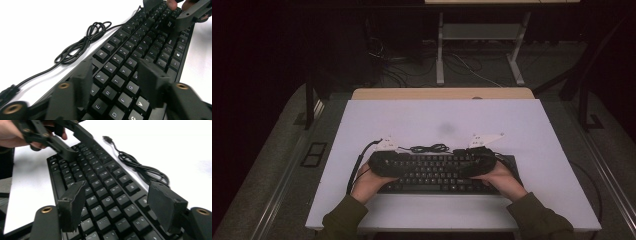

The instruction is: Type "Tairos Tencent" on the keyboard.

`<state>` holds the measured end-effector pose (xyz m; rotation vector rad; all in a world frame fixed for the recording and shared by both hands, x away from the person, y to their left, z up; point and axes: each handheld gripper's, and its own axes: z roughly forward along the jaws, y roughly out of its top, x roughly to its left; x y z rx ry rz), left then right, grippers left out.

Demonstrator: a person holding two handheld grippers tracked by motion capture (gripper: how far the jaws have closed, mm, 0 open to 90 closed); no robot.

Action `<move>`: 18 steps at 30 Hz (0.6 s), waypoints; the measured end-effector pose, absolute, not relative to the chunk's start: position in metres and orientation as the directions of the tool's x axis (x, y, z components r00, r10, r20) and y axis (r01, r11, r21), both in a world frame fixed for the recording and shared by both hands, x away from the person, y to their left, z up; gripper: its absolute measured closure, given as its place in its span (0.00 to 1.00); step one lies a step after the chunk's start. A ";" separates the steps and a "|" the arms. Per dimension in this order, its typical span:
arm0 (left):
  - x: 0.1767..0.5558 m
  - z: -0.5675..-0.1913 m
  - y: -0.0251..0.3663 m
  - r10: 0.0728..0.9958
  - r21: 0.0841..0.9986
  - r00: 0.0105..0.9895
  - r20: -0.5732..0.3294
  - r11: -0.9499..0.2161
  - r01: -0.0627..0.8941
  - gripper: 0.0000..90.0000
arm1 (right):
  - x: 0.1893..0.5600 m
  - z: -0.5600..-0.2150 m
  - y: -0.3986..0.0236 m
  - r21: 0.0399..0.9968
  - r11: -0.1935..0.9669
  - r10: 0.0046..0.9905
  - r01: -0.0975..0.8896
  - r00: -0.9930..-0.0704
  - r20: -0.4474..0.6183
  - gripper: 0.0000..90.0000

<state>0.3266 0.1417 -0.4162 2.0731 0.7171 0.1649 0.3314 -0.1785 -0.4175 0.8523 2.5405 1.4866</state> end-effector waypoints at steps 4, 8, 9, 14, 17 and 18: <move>0.322 -0.414 0.146 0.556 0.810 0.819 -0.140 -0.412 0.417 0.38 | 0.332 -0.417 -0.185 0.829 0.364 0.525 0.424 -0.829 0.193 0.31; 0.320 -0.414 0.151 0.556 0.814 0.820 -0.132 -0.411 0.410 0.32 | 0.331 -0.417 -0.194 0.831 0.354 0.543 0.429 -0.818 0.191 0.30; 0.318 -0.414 0.152 0.559 0.815 0.819 -0.129 -0.411 0.408 0.31 | 0.331 -0.417 -0.196 0.832 0.352 0.546 0.428 -0.816 0.190 0.30; 0.314 -0.411 0.158 0.570 0.828 0.812 -0.125 -0.391 0.402 0.23 | 0.328 -0.416 -0.208 0.838 0.335 0.573 0.431 -0.799 0.182 0.27; 0.312 -0.411 0.161 0.571 0.829 0.811 -0.128 -0.387 0.404 0.18 | 0.325 -0.416 -0.216 0.845 0.320 0.583 0.429 -0.792 0.181 0.26; 0.311 -0.411 0.162 0.572 0.830 0.810 -0.127 -0.386 0.403 0.17 | 0.324 -0.417 -0.218 0.846 0.314 0.586 0.431 -0.789 0.185 0.26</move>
